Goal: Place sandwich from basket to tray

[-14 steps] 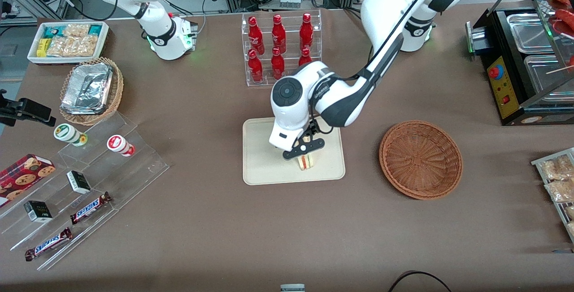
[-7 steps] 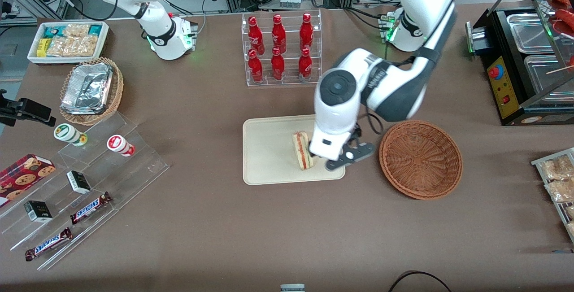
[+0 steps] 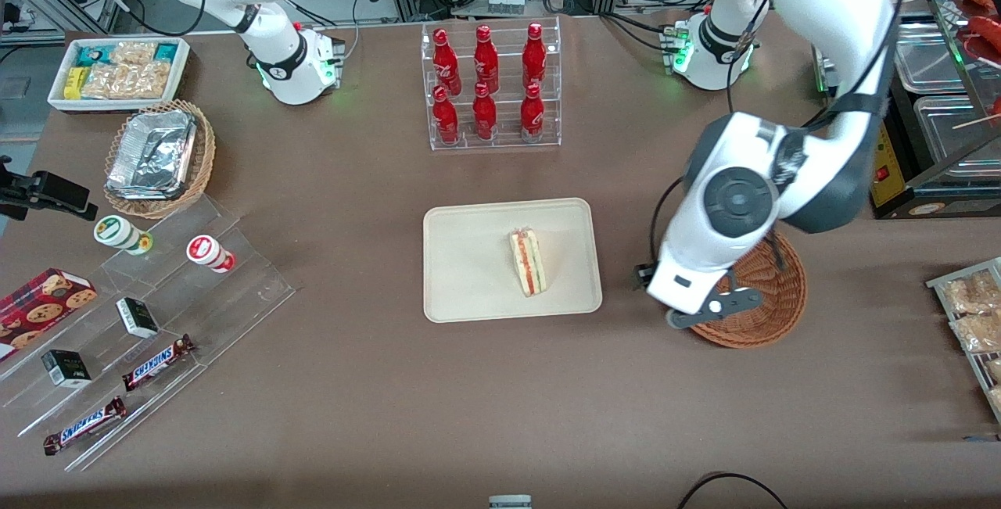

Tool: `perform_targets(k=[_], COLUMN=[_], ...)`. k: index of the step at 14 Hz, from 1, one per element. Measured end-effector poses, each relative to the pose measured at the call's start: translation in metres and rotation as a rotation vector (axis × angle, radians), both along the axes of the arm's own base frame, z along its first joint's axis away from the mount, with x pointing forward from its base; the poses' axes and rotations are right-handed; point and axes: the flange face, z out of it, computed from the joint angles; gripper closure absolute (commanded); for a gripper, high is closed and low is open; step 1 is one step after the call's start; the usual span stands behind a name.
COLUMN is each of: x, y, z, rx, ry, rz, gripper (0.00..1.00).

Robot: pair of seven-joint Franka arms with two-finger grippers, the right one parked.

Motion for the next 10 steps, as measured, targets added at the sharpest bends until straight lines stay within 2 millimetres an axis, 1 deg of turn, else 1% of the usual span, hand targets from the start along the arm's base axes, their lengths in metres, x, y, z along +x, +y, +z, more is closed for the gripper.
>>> perform_targets(k=[2,4,5,7,10], x=[-0.003,-0.016,-0.024,-0.039,-0.062], y=[0.037,0.064,0.075,0.100,0.138], z=[0.015,0.030,0.041,0.068,0.112], rx=[-0.023,-0.039,-0.036,-0.033,-0.024], ry=[0.017,0.058,0.074,0.102,0.120], rz=[-0.087,-0.202,-0.244,-0.307,-0.351], gripper=[0.00,0.00,0.00,0.00,0.00])
